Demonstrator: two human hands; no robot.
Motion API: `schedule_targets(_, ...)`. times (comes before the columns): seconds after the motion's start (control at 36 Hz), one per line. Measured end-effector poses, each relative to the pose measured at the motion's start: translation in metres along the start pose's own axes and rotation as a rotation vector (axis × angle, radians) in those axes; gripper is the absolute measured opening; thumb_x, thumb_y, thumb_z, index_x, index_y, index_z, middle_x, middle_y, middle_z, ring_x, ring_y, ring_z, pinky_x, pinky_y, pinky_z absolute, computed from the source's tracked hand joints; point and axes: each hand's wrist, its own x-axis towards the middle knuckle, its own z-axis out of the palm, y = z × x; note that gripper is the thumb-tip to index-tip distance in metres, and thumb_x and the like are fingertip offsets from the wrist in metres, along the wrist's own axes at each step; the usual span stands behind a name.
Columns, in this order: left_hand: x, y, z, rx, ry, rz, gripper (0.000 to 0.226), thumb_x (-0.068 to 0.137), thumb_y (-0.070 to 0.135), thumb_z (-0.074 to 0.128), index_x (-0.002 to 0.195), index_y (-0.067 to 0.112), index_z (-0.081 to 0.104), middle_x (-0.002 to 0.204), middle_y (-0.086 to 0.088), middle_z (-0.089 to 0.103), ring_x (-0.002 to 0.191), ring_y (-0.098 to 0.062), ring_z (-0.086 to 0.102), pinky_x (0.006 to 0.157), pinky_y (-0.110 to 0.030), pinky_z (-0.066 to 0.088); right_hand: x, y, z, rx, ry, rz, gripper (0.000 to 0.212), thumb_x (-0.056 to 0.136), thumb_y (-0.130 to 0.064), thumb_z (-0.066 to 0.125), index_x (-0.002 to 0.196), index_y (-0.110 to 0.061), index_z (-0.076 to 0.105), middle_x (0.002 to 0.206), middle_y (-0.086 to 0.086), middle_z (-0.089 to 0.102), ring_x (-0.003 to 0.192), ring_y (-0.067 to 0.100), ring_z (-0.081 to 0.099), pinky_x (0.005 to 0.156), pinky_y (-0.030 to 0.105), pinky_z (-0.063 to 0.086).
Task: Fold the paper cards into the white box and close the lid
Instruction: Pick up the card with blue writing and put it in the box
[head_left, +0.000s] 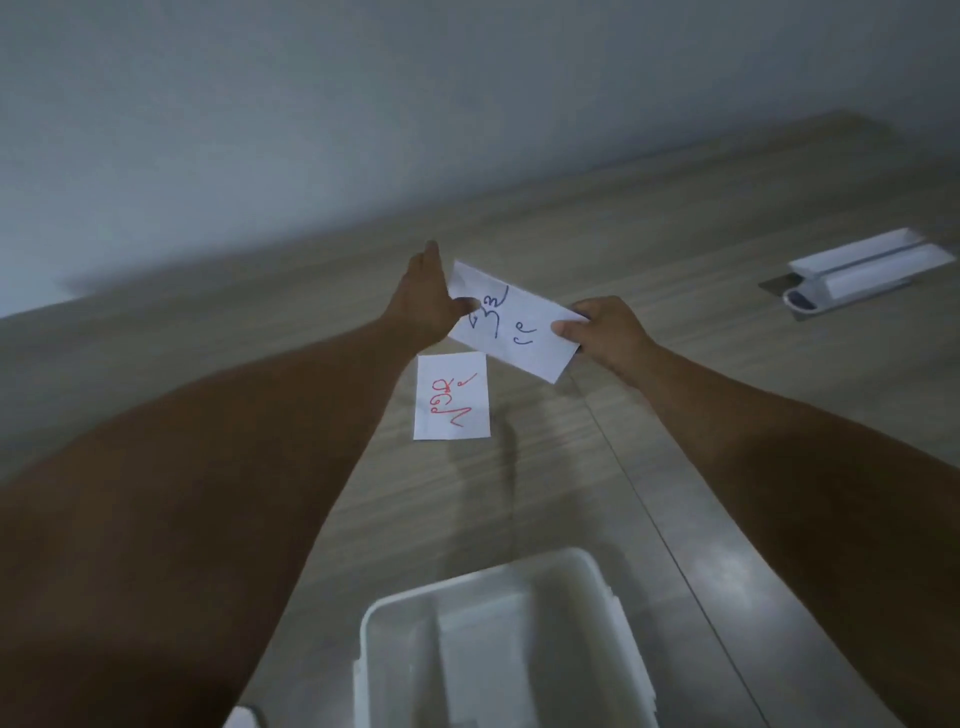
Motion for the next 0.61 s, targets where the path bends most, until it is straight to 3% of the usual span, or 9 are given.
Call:
schedule_targets(0.11,-0.036,0.018,-0.034,-0.067,0.050,0.091,0.092,0.070,0.026,0.083,0.147,0.012,0.034,0.150,-0.011,0.043,0.138,-0.026,0.039,0.110,-0.027,0.030,-0.042,-0.040,-0.018,0.010,-0.037,-0.045,0.030,0.084,-0.009,0.070,0.105,0.013,0.067,0.102,0.032,0.069,0.085,0.026,0.063,0.088,0.051,0.054)
schedule_targets(0.22,-0.078,0.027,-0.062,-0.182,0.110,0.139,0.045,0.070,0.020,0.082,0.112,0.009,0.069,0.110,-0.009,0.070,0.100,-0.018,0.062,0.078,-0.015,0.041,-0.088,-0.066,-0.028,-0.009,-0.054,-0.094,0.025,0.082,-0.003,0.070,0.106,0.005,0.068,0.092,0.016,0.066,0.086,0.024,0.062,0.079,0.040,0.055)
schedule_targets(0.31,-0.114,0.028,-0.080,-0.175,0.069,0.180,0.028,0.071,0.017,0.080,0.095,0.004,0.075,0.084,-0.006,0.069,0.079,-0.014,0.060,0.055,-0.006,0.039,-0.120,-0.078,-0.030,-0.037,-0.025,-0.149,0.029,0.079,0.002,0.071,0.107,0.003,0.068,0.093,0.014,0.065,0.082,0.024,0.061,0.070,0.033,0.053)
schedule_targets(0.42,-0.161,0.017,-0.089,-0.158,0.038,0.168,0.027,0.070,0.016,0.081,0.092,0.002,0.076,0.081,-0.007,0.069,0.075,-0.014,0.060,0.055,-0.012,0.040,-0.161,-0.084,-0.026,-0.032,-0.073,-0.159,0.032,0.076,0.001,0.073,0.108,-0.002,0.069,0.094,0.014,0.066,0.083,0.025,0.062,0.073,0.040,0.056)
schedule_targets(0.53,-0.203,0.005,-0.090,-0.145,0.001,0.136,0.027,0.069,0.014,0.083,0.091,0.000,0.076,0.077,-0.008,0.067,0.067,-0.013,0.056,0.044,-0.006,0.037,-0.196,-0.083,-0.018,-0.049,-0.142,-0.177,0.025,0.079,-0.005,0.073,0.104,-0.002,0.070,0.088,0.012,0.066,0.070,0.018,0.062,0.059,0.027,0.055)
schedule_targets(0.61,-0.242,-0.005,-0.083,-0.151,-0.024,0.088,0.028,0.068,0.015,0.084,0.092,0.003,0.077,0.079,-0.011,0.069,0.070,-0.016,0.057,0.058,-0.020,0.043,-0.222,-0.076,-0.010,-0.080,-0.201,-0.180,0.027,0.079,-0.011,0.075,0.104,-0.001,0.072,0.090,0.015,0.069,0.075,0.022,0.064,0.070,0.038,0.059)
